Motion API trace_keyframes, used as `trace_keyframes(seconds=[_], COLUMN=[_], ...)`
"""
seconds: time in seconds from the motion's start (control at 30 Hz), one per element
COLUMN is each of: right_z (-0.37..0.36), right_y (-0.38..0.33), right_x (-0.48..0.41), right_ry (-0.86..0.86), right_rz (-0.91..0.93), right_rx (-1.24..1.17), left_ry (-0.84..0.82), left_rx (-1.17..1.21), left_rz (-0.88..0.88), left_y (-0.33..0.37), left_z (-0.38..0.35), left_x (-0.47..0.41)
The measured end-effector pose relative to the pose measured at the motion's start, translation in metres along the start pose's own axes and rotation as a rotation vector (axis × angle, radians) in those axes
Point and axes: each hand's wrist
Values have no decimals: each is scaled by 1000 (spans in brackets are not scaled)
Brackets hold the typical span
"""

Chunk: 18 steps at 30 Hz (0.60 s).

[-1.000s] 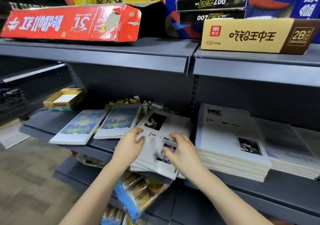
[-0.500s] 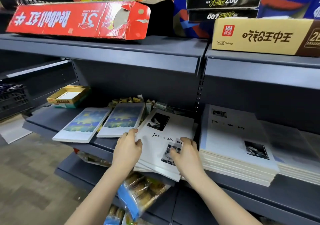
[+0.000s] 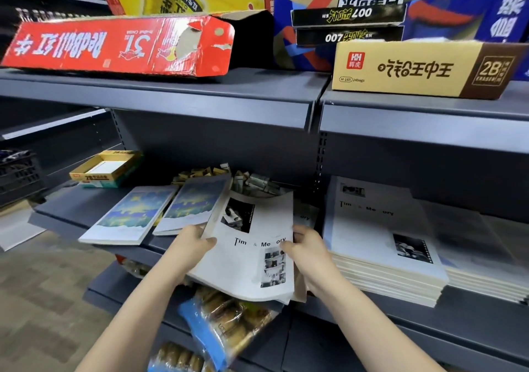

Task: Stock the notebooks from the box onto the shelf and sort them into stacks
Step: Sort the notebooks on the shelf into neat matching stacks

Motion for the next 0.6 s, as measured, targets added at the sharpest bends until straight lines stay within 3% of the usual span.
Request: trace_keyframes(seconds=[0.23,0.6], right_z=[20,101], right_y=[-14,-18], right_x=[8,17], right_ry=[-10,182], right_rz=[117,196], right_rx=[-136,-150], left_ry=[-29,-42], left_rx=[183,258], left_rz=[-25,-210], left_y=[9,47], left_z=[-7,-67], left_x=[11,34])
Point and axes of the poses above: each hand's wrist, its own x-axis away from the middle knuckle, its own z-axis out of the back of the hand, y = z × x, and after that the axes turned 13 degrees about z, right-handed
